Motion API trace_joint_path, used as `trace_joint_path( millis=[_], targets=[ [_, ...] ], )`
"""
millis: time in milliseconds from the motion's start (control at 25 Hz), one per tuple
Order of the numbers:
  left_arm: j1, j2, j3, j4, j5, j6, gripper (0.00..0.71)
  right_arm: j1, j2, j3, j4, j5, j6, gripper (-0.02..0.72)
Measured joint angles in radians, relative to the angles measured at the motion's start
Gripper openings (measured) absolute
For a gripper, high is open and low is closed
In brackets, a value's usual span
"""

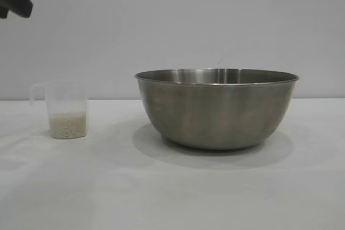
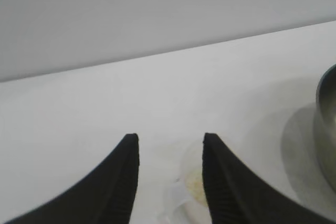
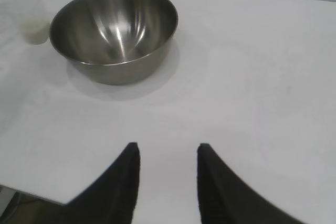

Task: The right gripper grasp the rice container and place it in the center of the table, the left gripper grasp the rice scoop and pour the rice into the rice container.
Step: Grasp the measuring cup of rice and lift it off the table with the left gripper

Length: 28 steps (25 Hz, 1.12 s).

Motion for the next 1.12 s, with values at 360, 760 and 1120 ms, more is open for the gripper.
trace_joint_path(
  millis=[360,760,1120],
  targets=[
    [-0.046,-0.001,0.085,-0.122,-0.074,0.054,0.267,0.000,0.000,0.000,0.004,0.000,0.002,0.256],
    [-0.425,0.007,0.093,-0.774,-0.312,0.539,0.267,0.000,0.000,0.000,0.007,0.000,0.006,0.256],
    [-0.452,0.190,0.106,-0.742,-0.471,0.206,0.267,0.000,0.000,0.000,0.007,0.000,0.006,0.256]
  ],
)
